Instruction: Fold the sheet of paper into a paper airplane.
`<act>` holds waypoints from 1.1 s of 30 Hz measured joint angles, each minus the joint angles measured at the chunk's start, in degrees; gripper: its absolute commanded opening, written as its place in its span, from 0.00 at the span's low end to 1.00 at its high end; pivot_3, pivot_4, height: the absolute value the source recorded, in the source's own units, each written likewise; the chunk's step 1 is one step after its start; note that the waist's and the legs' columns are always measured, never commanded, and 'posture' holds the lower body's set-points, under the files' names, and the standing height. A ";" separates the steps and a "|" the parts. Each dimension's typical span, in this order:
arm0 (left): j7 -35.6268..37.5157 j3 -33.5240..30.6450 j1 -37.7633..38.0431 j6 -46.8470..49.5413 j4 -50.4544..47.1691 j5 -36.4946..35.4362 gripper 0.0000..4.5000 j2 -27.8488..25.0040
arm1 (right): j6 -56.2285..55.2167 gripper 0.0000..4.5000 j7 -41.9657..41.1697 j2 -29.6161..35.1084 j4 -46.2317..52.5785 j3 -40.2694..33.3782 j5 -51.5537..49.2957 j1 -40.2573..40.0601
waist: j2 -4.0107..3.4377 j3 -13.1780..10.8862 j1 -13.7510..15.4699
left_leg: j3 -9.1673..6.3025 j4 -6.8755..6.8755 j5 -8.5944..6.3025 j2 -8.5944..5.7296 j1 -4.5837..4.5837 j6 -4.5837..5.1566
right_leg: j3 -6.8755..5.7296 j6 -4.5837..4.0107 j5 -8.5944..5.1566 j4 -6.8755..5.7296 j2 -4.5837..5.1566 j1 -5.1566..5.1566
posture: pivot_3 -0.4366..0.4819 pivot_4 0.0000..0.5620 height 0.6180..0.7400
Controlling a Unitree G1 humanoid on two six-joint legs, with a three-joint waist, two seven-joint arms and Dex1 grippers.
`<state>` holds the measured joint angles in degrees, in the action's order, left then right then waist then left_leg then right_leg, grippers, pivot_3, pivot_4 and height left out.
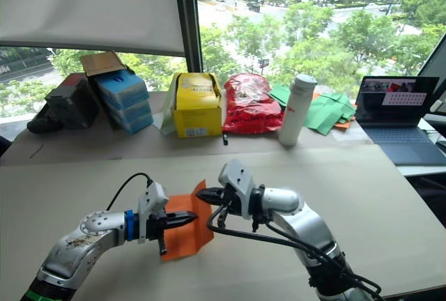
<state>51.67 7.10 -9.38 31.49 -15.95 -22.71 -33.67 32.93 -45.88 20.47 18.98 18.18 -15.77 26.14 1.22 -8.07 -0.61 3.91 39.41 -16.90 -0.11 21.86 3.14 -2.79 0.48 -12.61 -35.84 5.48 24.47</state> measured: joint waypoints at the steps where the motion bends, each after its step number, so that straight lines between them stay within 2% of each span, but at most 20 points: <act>1: -0.08 0.23 -0.34 -0.31 0.11 0.14 0.00 0.30 | -0.01 0.00 0.35 -0.04 -0.59 1.14 1.16 0.94 | 0.00 0.00 0.00 | 0.00 0.11 -0.02 0.02 0.04 0.03 | -0.02 0.00 0.00 -0.01 -0.02 -0.01 | 0.48 0.27 1.00; 4: -0.20 0.32 -0.61 -0.65 0.76 0.50 0.00 0.25 | -0.07 0.00 1.80 0.42 -4.19 4.83 5.77 2.24 | 0.00 0.00 0.00 | -0.01 0.36 -0.07 0.04 0.13 0.11 | -0.05 0.03 0.00 -0.06 -0.04 -0.02 | 0.48 0.27 1.00; 9: 0.27 -0.24 2.09 -1.24 0.85 0.74 0.00 -2.24 | 0.04 0.00 2.53 2.68 -7.90 8.41 10.14 -0.15 | 0.00 0.00 -0.02 | 0.00 0.43 0.02 0.03 0.22 -0.05 | -0.04 0.10 0.02 -0.01 0.01 0.00 | 0.48 0.27 1.00; 16: 0.87 -2.45 5.84 -5.31 2.64 2.98 0.00 -6.53 | 1.10 0.00 2.40 5.40 -6.81 8.33 12.08 -2.57 | -0.01 0.00 -0.02 | -0.10 0.41 -0.10 0.06 0.06 0.16 | -0.05 0.09 0.02 -0.04 0.30 -0.11 | 0.48 0.27 1.00; 23: 0.59 -2.75 5.86 -7.01 3.39 4.26 0.00 -6.66 | 2.14 0.00 3.48 6.09 -4.00 7.94 12.67 -4.89 | -0.03 0.01 0.04 | -0.13 0.40 -0.11 0.02 -0.09 0.16 | -0.13 0.10 0.03 -0.05 0.51 -0.24 | 0.48 0.27 1.00; 28: 0.18 -2.76 5.77 -7.01 3.39 4.32 0.00 -6.13 | 2.64 0.00 5.44 3.20 -3.87 5.71 11.97 -6.29 | -0.03 0.01 0.07 | -0.13 0.40 -0.10 0.02 -0.03 0.14 | -0.14 0.10 0.03 -0.08 0.51 -0.20 | 0.48 0.27 1.00; 31: -0.07 -2.81 5.32 -6.35 3.39 4.27 0.00 -5.56 | 2.85 0.00 6.73 0.02 -3.35 1.89 9.29 -6.44 | -0.04 0.01 0.05 | -0.13 0.41 -0.09 0.01 0.02 0.13 | -0.15 0.10 0.03 -0.09 0.50 -0.16 | 0.48 0.27 1.00; 33: -0.26 -2.82 4.99 -5.91 3.38 4.21 0.00 -5.43 | 4.29 0.13 7.51 -1.01 -2.18 -0.78 7.34 -6.41 | -0.04 0.01 0.12 | -0.14 0.42 -0.10 0.01 0.05 0.14 | -0.19 0.11 0.03 -0.07 0.49 -0.17 | 0.48 0.27 1.00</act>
<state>51.41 4.28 -4.39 25.58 -12.57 -18.50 -39.11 37.22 -38.37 19.46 16.80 17.40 -8.43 19.73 1.19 -8.06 -0.49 3.78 39.83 -17.00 -0.10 21.91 3.28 -2.98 0.58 -12.57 -35.92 5.98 24.31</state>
